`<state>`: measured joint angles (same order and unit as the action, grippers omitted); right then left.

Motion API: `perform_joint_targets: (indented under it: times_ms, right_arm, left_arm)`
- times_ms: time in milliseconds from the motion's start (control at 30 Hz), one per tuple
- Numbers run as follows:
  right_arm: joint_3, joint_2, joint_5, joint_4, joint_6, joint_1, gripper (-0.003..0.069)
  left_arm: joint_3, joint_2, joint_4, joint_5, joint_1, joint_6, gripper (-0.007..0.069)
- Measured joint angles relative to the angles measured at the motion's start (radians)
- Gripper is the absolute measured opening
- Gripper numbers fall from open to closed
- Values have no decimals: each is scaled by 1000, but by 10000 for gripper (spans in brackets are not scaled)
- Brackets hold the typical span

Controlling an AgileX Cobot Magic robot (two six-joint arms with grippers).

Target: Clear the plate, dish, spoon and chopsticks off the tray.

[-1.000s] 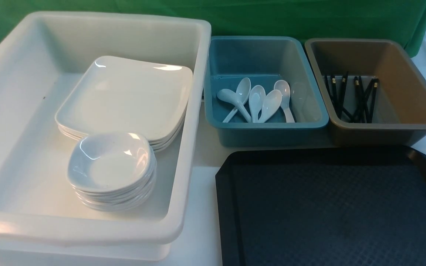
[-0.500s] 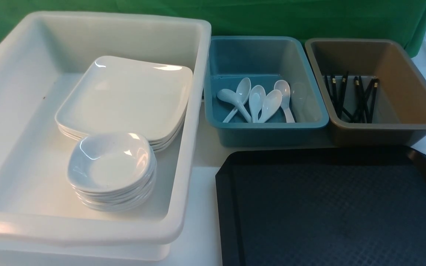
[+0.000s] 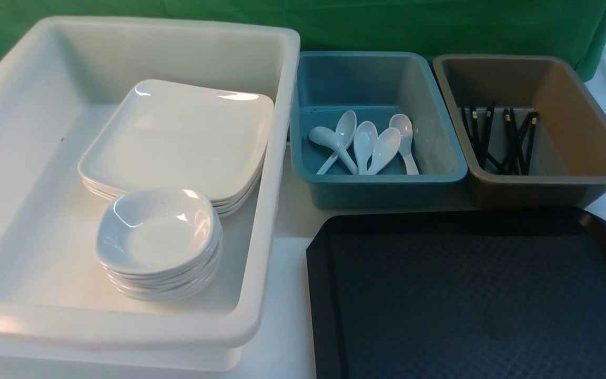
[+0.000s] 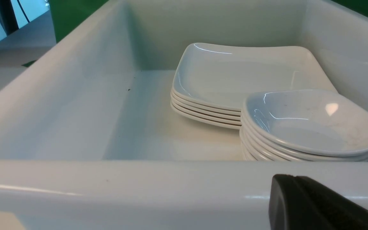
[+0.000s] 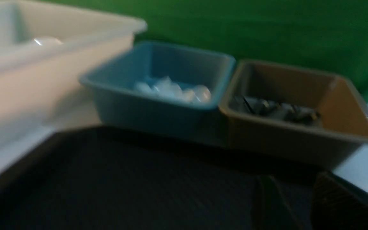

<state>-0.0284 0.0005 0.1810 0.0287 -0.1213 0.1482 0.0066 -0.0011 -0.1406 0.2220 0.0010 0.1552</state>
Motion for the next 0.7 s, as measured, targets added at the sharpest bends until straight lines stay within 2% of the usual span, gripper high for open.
perform_joint_targets:
  times_ms: [133,233,700]
  right_arm:
    - [36,0,77,0,15,-149,237]
    - [36,0,82,0,16,-185,237]
    - [36,0,84,0,16,-185,237]
  left_arm:
    - [0,0,0,0,0,1,4]
    - [0,0,0,0,0,1,4]
    - [0,0,0,0,0,1,4]
